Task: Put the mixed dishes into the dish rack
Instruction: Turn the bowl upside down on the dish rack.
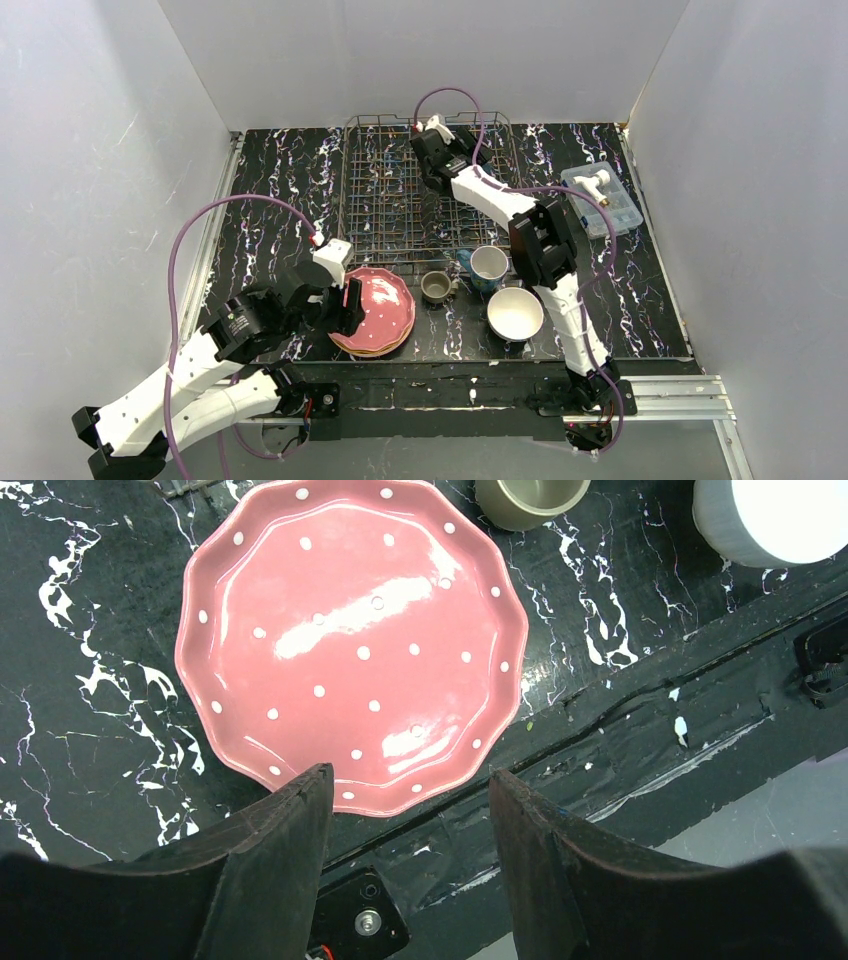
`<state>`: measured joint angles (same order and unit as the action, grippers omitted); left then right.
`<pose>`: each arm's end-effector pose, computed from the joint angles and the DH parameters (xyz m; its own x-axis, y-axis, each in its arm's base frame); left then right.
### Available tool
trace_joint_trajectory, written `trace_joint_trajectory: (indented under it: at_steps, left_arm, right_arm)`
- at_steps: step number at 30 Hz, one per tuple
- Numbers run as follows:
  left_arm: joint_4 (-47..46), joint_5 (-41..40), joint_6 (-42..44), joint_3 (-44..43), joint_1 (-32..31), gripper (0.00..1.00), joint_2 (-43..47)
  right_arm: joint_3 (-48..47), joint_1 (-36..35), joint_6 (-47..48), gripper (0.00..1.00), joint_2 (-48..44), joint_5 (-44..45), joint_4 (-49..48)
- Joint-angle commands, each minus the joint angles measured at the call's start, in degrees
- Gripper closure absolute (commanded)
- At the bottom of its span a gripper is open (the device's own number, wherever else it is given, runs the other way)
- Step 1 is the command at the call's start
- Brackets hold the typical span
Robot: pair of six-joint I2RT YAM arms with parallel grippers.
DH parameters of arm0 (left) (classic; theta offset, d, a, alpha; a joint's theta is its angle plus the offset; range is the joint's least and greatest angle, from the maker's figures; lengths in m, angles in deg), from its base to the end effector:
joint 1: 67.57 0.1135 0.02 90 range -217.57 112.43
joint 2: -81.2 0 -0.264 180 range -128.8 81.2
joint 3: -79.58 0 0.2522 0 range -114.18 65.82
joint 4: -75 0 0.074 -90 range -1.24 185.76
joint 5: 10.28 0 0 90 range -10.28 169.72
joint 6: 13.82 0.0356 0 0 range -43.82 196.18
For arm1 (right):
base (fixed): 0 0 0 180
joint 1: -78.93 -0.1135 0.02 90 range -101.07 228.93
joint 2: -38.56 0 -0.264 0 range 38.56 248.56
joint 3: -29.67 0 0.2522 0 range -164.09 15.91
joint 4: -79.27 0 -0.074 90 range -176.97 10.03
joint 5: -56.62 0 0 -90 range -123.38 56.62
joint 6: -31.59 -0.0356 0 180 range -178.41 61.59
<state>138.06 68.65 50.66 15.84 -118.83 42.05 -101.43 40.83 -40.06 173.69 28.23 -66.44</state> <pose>0.0866 -0.0970 0.3174 -0.6406 0.1228 -0.7580 0.4382 0.8691 -0.2295 0.4364 0.3024 0.2256 -0.5418 -0.6150 -0.5729 0.0834 0.6389 -0.7647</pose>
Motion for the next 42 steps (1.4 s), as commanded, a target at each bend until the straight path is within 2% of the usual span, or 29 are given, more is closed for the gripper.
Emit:
trace_joint_trajectory:
  at_steps: [1, 20, 42]
  left_arm:
    - [-0.30, -0.24, 0.64, 0.58, 0.02, 0.43, -0.01]
    - [-0.31, -0.86, 0.60, 0.78, -0.05, 0.43, 0.70]
    - [-0.15, -1.57, 0.55, 0.67, 0.01, 0.43, 0.31]
  right_arm:
    - [-6.33, 1.44, 5.34, 0.99, 1.54, 5.56, -8.85]
    - [-11.13, 4.64, 21.98, 0.99, 12.24, 8.06, -24.98]
    - [-9.51, 6.91, 23.56, 0.99, 14.45, 7.65, -26.79]
